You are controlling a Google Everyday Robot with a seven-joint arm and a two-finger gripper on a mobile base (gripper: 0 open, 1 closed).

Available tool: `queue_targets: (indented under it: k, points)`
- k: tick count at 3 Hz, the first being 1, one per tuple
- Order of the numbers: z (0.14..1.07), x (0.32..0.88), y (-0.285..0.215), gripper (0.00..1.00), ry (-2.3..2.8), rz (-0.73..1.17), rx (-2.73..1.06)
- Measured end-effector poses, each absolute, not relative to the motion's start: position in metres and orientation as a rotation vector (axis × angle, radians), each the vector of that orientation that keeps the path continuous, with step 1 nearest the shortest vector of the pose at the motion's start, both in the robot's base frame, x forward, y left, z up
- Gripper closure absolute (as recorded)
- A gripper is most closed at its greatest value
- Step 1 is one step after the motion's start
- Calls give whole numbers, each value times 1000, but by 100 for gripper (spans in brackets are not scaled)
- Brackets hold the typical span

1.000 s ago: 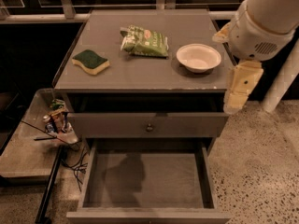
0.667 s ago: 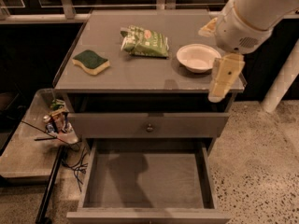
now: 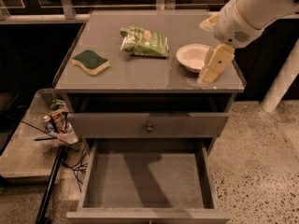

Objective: Place green jalapeno chip bag into middle drawer

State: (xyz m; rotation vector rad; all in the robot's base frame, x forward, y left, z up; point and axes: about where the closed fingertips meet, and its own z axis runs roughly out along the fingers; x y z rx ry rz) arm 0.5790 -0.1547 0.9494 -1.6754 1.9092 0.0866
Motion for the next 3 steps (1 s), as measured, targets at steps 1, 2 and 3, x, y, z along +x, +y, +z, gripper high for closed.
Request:
queue_targets:
  k: [1, 2, 3]
  points:
    - [949, 580, -155, 0, 1912, 90, -1670]
    - [952, 580, -145, 0, 1873, 103, -1704]
    - [960, 613, -114, 0, 1728, 106, -1749]
